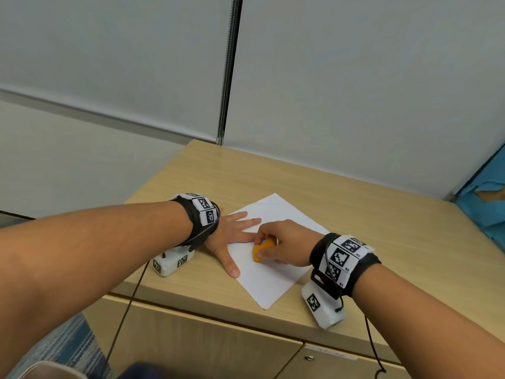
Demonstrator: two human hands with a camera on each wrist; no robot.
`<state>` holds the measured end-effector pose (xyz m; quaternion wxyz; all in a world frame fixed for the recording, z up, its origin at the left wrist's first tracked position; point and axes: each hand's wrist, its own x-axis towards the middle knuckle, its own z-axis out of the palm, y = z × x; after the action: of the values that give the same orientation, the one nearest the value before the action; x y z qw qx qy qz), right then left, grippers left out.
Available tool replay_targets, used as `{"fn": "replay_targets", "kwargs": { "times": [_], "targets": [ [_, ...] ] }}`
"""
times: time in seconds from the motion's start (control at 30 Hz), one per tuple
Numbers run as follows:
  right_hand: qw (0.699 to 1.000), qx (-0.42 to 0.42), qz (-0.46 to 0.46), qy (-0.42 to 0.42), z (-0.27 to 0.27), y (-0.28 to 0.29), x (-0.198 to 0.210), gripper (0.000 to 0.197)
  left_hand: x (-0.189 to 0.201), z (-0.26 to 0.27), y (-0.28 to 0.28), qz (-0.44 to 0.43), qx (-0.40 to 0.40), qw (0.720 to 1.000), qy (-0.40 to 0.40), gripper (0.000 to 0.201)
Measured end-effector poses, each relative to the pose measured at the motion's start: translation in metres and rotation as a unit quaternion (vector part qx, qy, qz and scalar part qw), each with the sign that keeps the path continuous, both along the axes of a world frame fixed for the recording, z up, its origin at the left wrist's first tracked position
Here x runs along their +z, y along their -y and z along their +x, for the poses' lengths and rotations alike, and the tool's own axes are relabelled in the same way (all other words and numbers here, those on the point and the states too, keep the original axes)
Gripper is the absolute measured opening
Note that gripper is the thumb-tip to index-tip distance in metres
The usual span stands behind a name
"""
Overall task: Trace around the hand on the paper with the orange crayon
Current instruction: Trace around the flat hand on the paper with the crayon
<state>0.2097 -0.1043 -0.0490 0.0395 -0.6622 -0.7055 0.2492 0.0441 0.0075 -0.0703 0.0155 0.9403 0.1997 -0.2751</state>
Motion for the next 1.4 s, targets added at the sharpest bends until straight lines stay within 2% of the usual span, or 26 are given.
{"fn": "replay_targets", "kwargs": {
  "times": [0.1, 0.3, 0.47, 0.53, 0.7, 0.83, 0.87, 0.93, 1.0, 1.07, 1.17, 1.23, 1.33, 1.4],
  "targets": [
    [1.000, 0.004, 0.020, -0.016, -0.006, -0.010, -0.002, 0.019, -0.002, -0.002, 0.001, -0.007, 0.009, 1.000, 0.011, 0.110],
    [0.999, 0.027, -0.013, -0.040, 0.004, -0.019, -0.001, 0.020, 0.000, -0.001, 0.007, -0.024, 0.022, 0.999, 0.034, 0.106],
    [0.996, -0.007, 0.053, -0.066, 0.005, -0.025, -0.013, 0.019, 0.004, -0.001, 0.009, -0.038, 0.024, 0.998, 0.047, 0.101],
    [0.996, 0.004, 0.069, -0.061, 0.006, -0.024, -0.016, 0.020, 0.002, 0.000, 0.006, -0.033, 0.036, 0.998, 0.035, 0.105],
    [0.993, 0.067, -0.037, -0.090, 0.011, -0.020, -0.012, 0.018, 0.002, 0.000, 0.005, -0.026, 0.042, 0.998, 0.029, 0.111],
    [0.996, 0.014, 0.092, -0.013, 0.006, -0.029, -0.016, 0.021, 0.003, -0.001, 0.008, -0.038, 0.034, 0.997, 0.057, 0.109],
    [0.996, 0.012, 0.090, -0.022, 0.004, -0.029, -0.017, 0.021, 0.002, 0.000, 0.008, -0.040, 0.035, 0.997, 0.059, 0.109],
    [0.996, 0.037, 0.006, -0.079, 0.005, -0.026, -0.014, 0.019, 0.000, 0.000, 0.005, -0.039, 0.044, 0.997, 0.052, 0.110],
    [0.992, 0.063, -0.070, -0.088, 0.004, -0.023, -0.007, 0.019, -0.001, 0.000, 0.003, -0.032, 0.051, 0.997, 0.045, 0.112],
    [0.996, 0.061, -0.044, -0.039, 0.002, -0.026, -0.004, 0.019, 0.001, -0.001, 0.005, -0.031, 0.042, 0.998, 0.044, 0.110],
    [0.997, 0.028, 0.070, 0.019, -0.007, -0.028, -0.007, 0.017, 0.004, 0.000, 0.008, -0.039, 0.025, 0.997, 0.055, 0.102],
    [0.998, 0.053, 0.032, 0.014, -0.008, -0.024, -0.006, 0.018, 0.001, 0.001, 0.006, -0.027, 0.037, 0.998, 0.045, 0.106],
    [0.990, 0.104, -0.098, -0.010, -0.007, -0.017, 0.003, 0.018, -0.004, 0.000, 0.002, -0.021, 0.056, 0.998, 0.030, 0.114],
    [0.994, 0.091, -0.067, 0.008, -0.005, -0.019, 0.003, 0.017, -0.003, 0.000, 0.002, -0.020, 0.049, 0.998, 0.032, 0.114]
  ]
}}
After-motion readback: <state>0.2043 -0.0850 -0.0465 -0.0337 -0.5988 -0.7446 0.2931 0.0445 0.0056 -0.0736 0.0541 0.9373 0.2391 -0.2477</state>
